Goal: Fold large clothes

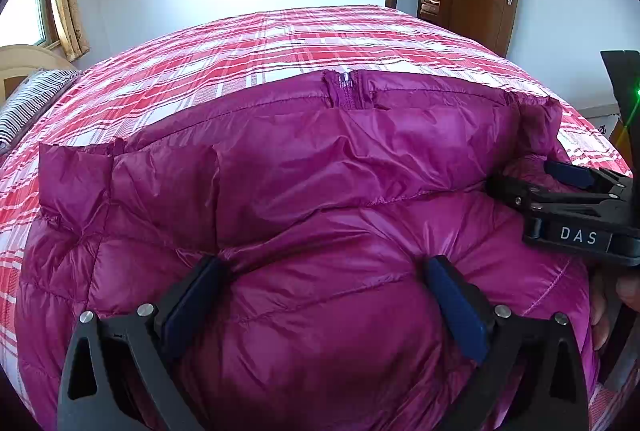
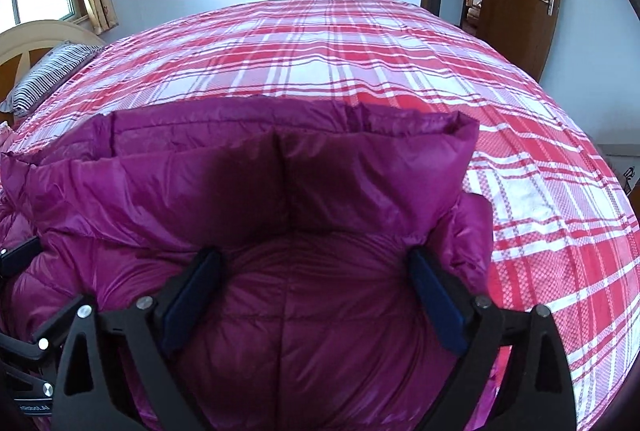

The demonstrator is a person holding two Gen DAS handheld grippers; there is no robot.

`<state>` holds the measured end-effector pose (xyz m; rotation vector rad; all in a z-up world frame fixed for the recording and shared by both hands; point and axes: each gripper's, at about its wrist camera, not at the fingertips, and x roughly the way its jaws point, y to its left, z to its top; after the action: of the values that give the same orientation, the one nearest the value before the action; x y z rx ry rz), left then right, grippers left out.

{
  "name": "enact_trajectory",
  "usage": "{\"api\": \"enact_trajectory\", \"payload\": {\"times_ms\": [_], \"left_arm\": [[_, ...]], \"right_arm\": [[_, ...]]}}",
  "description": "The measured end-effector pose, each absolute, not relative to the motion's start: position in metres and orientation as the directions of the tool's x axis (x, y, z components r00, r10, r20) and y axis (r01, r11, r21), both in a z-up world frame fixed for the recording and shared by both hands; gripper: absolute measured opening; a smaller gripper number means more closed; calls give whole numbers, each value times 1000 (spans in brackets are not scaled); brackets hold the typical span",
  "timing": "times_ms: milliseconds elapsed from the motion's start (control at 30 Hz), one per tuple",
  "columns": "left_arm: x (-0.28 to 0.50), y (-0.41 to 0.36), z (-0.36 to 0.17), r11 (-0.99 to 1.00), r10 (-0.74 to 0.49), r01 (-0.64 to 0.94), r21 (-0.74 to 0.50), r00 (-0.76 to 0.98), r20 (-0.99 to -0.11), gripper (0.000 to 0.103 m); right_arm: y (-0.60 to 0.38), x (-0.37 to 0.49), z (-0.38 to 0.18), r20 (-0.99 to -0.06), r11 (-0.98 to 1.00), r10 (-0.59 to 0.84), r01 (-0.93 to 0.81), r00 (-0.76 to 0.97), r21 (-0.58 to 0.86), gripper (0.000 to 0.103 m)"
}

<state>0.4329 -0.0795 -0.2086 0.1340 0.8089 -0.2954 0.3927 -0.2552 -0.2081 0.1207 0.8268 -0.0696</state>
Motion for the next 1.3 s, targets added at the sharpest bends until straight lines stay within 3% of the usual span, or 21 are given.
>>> {"api": "enact_trajectory", "payload": {"times_ms": [967, 1133, 1233, 1300], "left_arm": [[431, -73, -194, 941, -220, 340, 8, 626, -748, 102], [389, -9, -136, 952, -246, 307, -13, 735, -632, 102], [374, 50, -116, 966, -224, 256, -28, 782, -581, 102], [375, 87, -116, 969, -234, 235, -74, 782, -578, 102]], "right_arm": [[-250, 400, -210, -757, 992, -80, 127, 649, 4, 103], [-250, 400, -207, -758, 992, -79, 127, 648, 6, 103], [-248, 391, -192, -761, 990, -108, 141, 640, -22, 100], [-244, 374, -169, -729, 989, -77, 147, 680, 32, 99]]}}
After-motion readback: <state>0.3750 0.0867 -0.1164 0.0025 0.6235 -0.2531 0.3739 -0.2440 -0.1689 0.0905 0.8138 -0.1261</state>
